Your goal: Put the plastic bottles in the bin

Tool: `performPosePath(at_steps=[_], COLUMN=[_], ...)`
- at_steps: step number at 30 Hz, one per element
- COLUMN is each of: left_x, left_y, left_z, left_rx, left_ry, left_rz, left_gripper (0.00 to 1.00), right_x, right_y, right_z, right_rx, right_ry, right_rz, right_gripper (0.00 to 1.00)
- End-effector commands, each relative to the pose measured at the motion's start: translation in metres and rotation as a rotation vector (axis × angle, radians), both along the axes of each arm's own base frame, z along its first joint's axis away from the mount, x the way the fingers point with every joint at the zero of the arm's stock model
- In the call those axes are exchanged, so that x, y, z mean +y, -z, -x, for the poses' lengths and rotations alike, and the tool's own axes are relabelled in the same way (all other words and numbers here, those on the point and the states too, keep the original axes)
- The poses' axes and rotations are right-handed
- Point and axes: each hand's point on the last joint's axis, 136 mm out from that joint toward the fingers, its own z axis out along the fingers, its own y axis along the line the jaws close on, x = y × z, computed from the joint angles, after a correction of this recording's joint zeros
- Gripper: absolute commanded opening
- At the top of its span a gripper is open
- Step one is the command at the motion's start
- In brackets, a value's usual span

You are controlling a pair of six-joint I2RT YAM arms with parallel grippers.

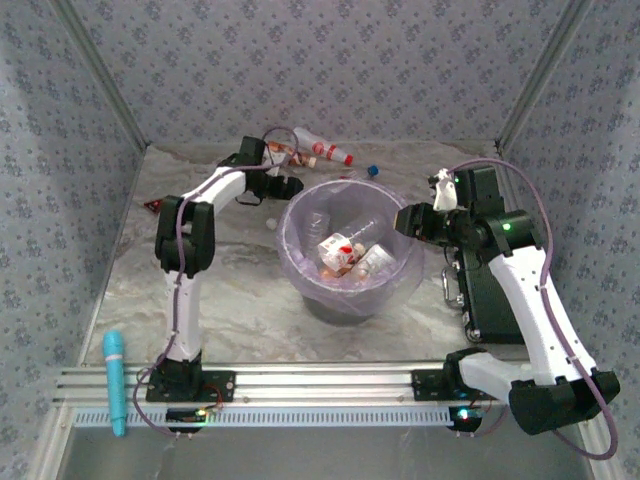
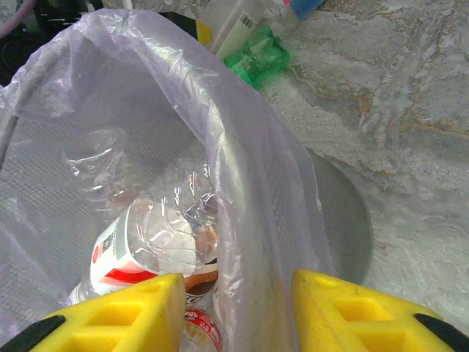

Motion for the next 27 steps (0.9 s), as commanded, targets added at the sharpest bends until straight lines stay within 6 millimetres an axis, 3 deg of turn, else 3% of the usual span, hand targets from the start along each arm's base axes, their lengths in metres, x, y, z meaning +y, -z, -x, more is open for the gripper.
performPosePath(at_steps=[1,6,13,17,23,27], left_x=[0.001,0.003,0.003,0.006,0.019,0.037], left_y=[0.01,0.02,0.016,0.002,-0.037,-0.044], left_z=[-0.003,-0.005,-0.003,-0.003,-0.006,-0.006], left_rx=[-0.016,-0.001,0.003,-0.024,-0.083,-0.091], left_ry=[0.02,0.002,-0.003,-0.017,-0.072,-0.111], left_rz=[-0.106,-0.126,-0.134,-0.132,-0.095,-0.117], left_gripper=[0.81,0.7,0.54,0.52,0.51,0.51], right_x=[-0.001,0.0,-0.002,-0.002,-0.002,-0.003], right_y=[-0.012,-0.011,-0.01,-0.011,-0.011,-0.01], right_z=[0.004,0.004,0.005,0.005,0.006,0.006], right_rx=[-0.022,-0.019,-0.021,-0.021,-0.023,-0.022], right_ry=[0.011,0.008,0.011,0.012,0.01,0.013], right_rz=[-0.004,-0.005,-0.001,0.002,0.003,0.005], right_gripper=[0.44,0.44,0.44,0.44,0.44,0.44])
